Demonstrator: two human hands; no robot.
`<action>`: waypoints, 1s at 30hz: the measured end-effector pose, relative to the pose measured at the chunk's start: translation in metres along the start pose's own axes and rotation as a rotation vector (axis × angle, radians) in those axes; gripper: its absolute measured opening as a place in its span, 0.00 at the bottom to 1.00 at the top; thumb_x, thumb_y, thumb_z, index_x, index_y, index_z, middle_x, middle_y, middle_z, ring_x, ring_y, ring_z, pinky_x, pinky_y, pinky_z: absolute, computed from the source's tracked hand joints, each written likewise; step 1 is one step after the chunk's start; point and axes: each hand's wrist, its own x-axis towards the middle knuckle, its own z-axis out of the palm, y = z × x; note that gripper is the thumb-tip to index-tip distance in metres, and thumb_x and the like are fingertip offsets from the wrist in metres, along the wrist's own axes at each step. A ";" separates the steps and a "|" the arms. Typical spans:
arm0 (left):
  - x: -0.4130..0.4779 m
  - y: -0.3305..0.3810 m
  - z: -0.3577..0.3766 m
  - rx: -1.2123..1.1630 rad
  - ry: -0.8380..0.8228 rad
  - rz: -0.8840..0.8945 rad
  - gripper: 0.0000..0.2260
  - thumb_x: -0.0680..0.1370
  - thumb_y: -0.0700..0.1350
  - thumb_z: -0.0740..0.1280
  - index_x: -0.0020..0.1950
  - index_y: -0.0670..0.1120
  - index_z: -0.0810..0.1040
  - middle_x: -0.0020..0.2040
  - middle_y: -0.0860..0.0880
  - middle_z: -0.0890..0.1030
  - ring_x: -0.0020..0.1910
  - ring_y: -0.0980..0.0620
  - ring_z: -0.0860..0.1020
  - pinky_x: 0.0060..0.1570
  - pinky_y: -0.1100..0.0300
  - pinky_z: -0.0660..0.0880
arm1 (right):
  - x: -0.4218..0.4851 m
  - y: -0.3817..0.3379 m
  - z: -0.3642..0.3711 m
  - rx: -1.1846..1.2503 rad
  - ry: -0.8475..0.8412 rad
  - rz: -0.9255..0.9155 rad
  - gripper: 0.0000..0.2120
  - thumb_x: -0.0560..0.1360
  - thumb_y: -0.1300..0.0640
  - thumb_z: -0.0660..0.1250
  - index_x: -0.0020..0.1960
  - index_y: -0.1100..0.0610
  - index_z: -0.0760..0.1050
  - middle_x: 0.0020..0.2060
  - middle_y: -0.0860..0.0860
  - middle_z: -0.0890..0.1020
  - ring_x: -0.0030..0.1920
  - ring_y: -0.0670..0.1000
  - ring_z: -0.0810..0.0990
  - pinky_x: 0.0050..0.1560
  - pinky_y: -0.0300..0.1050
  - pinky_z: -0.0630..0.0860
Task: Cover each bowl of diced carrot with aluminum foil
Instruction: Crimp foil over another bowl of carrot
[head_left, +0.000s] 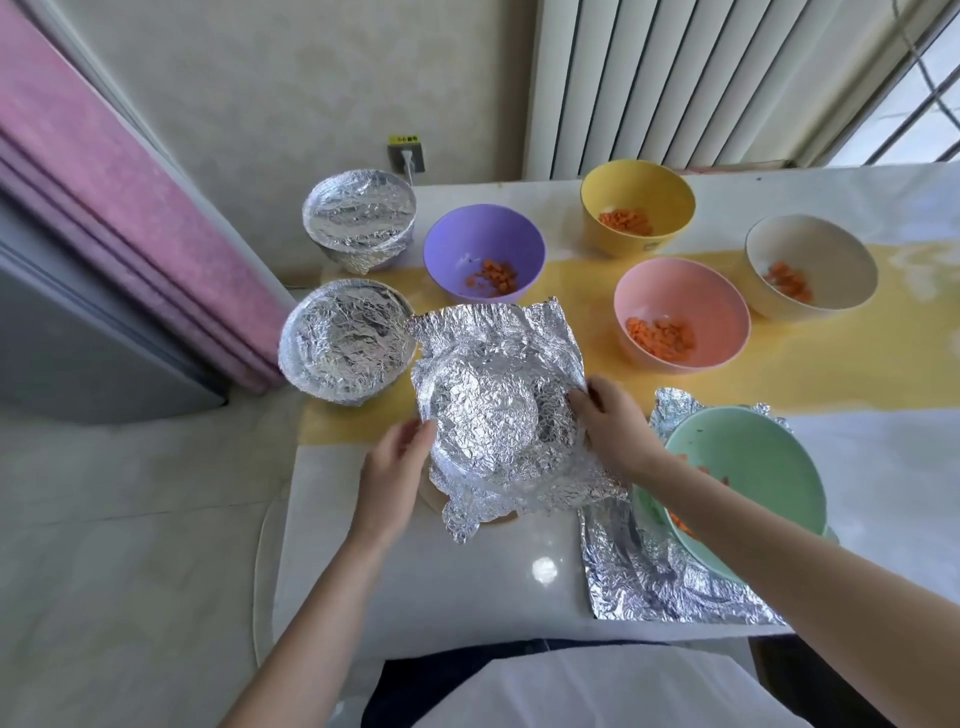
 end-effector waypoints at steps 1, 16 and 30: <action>-0.001 -0.001 0.003 -0.026 -0.011 -0.014 0.11 0.78 0.49 0.65 0.41 0.43 0.73 0.34 0.49 0.67 0.37 0.53 0.66 0.39 0.60 0.63 | -0.001 0.001 0.001 0.014 -0.008 0.002 0.13 0.81 0.55 0.57 0.38 0.56 0.63 0.30 0.51 0.69 0.29 0.49 0.67 0.30 0.42 0.66; -0.003 -0.018 0.002 0.094 0.319 0.064 0.07 0.74 0.44 0.70 0.40 0.46 0.74 0.33 0.45 0.77 0.33 0.45 0.75 0.36 0.47 0.77 | -0.010 0.018 0.015 0.049 0.130 0.069 0.12 0.75 0.49 0.67 0.46 0.58 0.70 0.35 0.50 0.75 0.33 0.47 0.71 0.35 0.41 0.68; -0.008 -0.025 0.000 0.365 0.315 0.127 0.09 0.74 0.41 0.70 0.36 0.40 0.76 0.29 0.50 0.76 0.29 0.51 0.75 0.28 0.72 0.66 | -0.015 0.025 0.026 -0.008 0.104 0.054 0.11 0.77 0.48 0.63 0.44 0.57 0.71 0.33 0.51 0.76 0.32 0.49 0.71 0.35 0.44 0.69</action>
